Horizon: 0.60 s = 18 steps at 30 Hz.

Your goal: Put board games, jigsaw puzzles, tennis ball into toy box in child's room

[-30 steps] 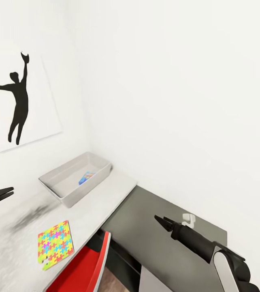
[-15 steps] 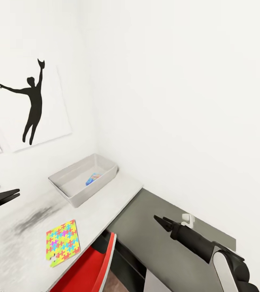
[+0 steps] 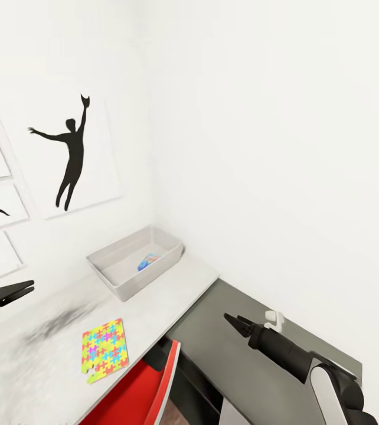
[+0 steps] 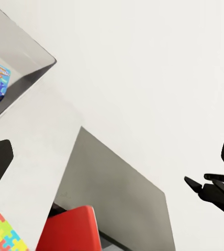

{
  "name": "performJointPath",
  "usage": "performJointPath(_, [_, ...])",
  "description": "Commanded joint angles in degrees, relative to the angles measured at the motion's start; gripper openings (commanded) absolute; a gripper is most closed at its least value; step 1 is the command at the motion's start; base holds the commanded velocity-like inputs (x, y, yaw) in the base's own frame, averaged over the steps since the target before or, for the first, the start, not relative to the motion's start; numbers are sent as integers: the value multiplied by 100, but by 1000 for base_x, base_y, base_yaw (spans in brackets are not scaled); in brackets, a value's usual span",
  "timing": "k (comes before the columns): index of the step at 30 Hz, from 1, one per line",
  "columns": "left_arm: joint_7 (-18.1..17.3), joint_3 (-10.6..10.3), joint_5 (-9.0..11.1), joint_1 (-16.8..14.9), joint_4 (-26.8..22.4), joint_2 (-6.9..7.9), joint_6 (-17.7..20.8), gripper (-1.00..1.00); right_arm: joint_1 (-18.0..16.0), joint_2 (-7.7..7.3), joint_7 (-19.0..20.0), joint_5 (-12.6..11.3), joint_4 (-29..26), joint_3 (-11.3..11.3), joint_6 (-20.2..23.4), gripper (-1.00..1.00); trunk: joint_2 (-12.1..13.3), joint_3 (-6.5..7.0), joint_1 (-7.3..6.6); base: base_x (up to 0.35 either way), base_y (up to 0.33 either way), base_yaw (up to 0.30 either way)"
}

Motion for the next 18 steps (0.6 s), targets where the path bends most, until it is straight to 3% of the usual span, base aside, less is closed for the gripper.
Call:
performJointPath(1, [-9,-3,9,-5,2,0,43,100,-5,7,13,-15,-2,-11,37,100,-13,-4,4,0,0,161])
performJointPath(18, [-9,-13,13,5,-4,-4,41,100,-11,20,-23,-15,1,-12,44,100,-13,133,4,-27,0,184])
